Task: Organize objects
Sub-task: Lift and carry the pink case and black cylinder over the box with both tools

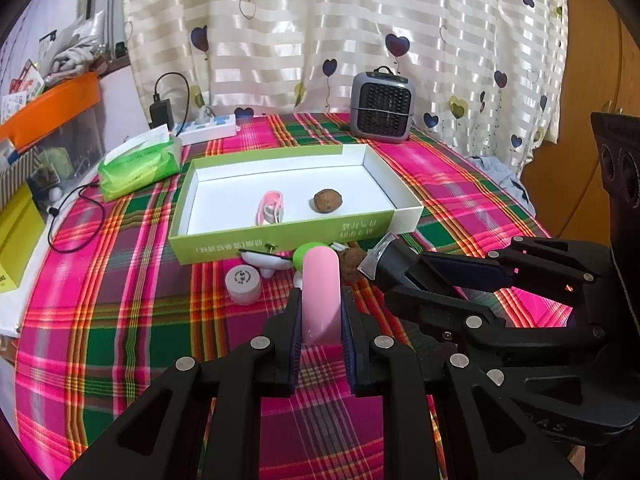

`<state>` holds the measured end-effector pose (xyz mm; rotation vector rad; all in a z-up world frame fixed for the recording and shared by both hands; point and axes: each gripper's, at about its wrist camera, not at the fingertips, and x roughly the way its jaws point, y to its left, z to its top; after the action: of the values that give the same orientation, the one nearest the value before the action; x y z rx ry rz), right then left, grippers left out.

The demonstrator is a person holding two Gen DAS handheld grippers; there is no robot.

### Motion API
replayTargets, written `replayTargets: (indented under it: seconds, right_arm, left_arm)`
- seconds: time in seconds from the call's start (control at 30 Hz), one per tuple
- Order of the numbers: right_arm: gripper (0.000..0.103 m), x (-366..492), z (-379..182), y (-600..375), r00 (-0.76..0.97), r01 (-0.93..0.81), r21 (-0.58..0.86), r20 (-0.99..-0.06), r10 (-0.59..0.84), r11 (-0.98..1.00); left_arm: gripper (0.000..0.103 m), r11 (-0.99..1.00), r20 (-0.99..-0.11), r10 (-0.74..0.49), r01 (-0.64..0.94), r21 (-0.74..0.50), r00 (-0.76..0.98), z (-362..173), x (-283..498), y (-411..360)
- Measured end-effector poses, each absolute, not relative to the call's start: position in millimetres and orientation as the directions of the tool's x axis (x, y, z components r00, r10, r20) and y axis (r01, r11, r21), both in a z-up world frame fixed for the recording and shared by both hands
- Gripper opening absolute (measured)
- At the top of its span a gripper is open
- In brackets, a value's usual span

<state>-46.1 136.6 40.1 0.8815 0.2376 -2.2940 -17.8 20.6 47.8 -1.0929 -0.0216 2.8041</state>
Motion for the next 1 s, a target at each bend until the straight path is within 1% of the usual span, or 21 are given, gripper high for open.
replayTargets:
  seconds: [1.0]
  right_arm:
    - [0.029, -81, 45, 128, -0.563, 0.632, 0.038, -0.664, -0.492, -0.774]
  left_arm:
    - [0.016, -0.993, -0.674, 0.112, -0.112, -0.044, -0.730, 54, -54, 16]
